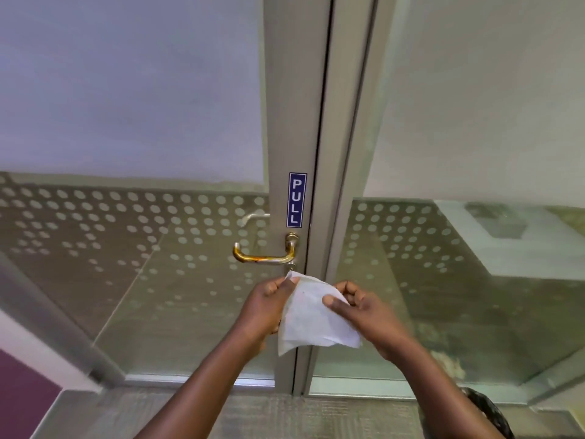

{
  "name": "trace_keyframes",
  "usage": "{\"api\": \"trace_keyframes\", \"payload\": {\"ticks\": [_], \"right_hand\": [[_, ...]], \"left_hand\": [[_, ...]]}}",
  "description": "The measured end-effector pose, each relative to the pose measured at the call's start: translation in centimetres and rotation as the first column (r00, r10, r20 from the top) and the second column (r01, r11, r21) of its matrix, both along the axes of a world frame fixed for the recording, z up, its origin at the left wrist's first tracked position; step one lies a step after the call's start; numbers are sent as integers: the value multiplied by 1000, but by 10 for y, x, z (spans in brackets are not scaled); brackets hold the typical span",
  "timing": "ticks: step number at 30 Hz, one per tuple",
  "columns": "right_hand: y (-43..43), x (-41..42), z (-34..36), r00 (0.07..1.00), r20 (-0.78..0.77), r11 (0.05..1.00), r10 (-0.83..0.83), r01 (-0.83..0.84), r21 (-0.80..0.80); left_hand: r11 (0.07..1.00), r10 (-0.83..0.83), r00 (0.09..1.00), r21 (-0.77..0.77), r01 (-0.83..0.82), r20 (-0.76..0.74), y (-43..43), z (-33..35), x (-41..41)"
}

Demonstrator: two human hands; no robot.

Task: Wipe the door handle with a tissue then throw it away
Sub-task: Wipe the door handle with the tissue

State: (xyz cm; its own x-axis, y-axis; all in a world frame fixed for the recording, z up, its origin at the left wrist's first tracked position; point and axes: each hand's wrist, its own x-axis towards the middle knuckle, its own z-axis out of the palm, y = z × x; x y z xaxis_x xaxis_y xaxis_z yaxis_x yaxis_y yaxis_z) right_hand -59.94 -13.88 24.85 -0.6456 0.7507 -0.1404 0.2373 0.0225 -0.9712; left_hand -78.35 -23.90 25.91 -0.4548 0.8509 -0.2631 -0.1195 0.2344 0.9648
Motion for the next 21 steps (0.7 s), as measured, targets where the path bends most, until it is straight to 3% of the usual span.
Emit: {"api": "trace_keyframes", "payload": {"ticks": [3,7,15,18,21], "right_hand": [[11,-6,0,996,27,996,80,-81,39],[24,-11,5,988,-43,989,145,-147,-35],[36,-26,16,953,-282,947,111,-188,-262],[40,-32,14,952,-275,946,134,-206,-250],[45,-41,14,966,-217,975,138,-171,-142]], "left_hand": [[997,42,994,66,-36,-103,-2,-5,-18],[991,91,972,115,-67,-218,-6,-13,-28],[943,266,956,241,-231,-126,-11,-19,-31],[920,332,938,257,-297,-104,-15,-24,-35],[910,353,930,266,-316,-103,-18,-24,-47]]}}
